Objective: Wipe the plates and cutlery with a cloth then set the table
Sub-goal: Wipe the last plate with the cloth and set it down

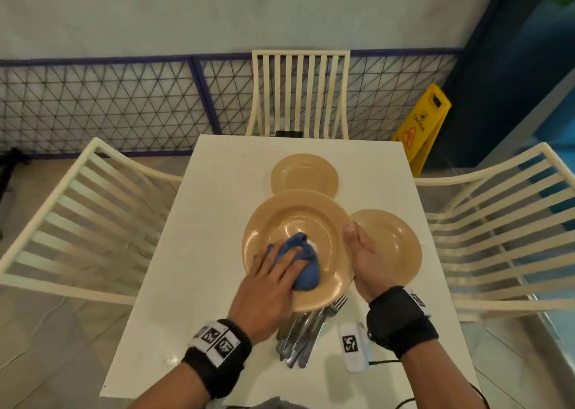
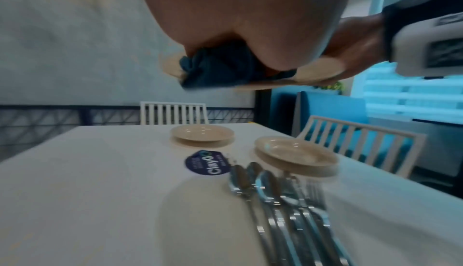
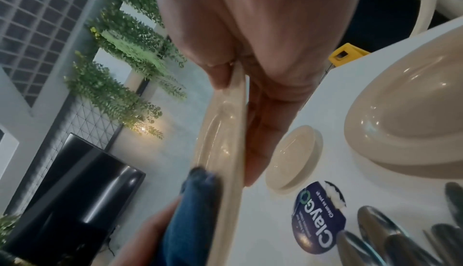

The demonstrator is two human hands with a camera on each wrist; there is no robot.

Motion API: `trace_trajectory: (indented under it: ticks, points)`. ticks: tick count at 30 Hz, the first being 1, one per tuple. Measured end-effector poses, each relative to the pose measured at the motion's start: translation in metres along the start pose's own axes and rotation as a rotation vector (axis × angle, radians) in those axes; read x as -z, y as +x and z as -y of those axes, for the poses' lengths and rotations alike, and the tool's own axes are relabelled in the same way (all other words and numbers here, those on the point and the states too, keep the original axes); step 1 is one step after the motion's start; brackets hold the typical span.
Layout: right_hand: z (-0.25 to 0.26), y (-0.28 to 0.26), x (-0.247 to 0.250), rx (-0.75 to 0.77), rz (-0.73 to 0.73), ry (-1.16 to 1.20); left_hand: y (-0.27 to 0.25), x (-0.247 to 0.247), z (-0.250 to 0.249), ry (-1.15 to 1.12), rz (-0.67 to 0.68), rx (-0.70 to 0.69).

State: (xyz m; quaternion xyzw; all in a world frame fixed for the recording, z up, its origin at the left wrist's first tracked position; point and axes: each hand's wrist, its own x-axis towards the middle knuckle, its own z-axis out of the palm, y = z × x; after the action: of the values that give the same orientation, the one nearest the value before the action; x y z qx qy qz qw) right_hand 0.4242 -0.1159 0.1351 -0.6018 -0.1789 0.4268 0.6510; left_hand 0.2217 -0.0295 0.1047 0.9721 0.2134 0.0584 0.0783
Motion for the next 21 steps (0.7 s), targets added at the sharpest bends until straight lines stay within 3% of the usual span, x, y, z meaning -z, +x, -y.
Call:
trace_trajectory:
  ticks: [4,7,10,14,17,21]
  points:
    - [-0.008,-0.016,-0.006,0.037,0.074,-0.077,0.018,0.003,0.038,0.058,0.021,0.172]
    - [-0.009,-0.011,-0.02,0.074,0.097,-0.111,0.052,0.011,0.008,-0.046,-0.006,0.181]
    - [-0.001,-0.001,-0.015,0.08,0.029,-0.112,0.054,0.017,-0.04,-0.144,-0.126,0.08]
    - [0.019,-0.007,0.01,0.091,-0.068,-0.13,0.003,0.006,-0.045,-0.058,-0.063,-0.076]
    - [0.023,-0.025,0.014,0.079,-0.015,-0.18,-0.016,-0.001,0.005,0.012,-0.065,0.056]
    - [0.007,-0.043,-0.017,0.079,0.082,-0.193,0.03,0.009,0.037,-0.088,-0.098,0.242]
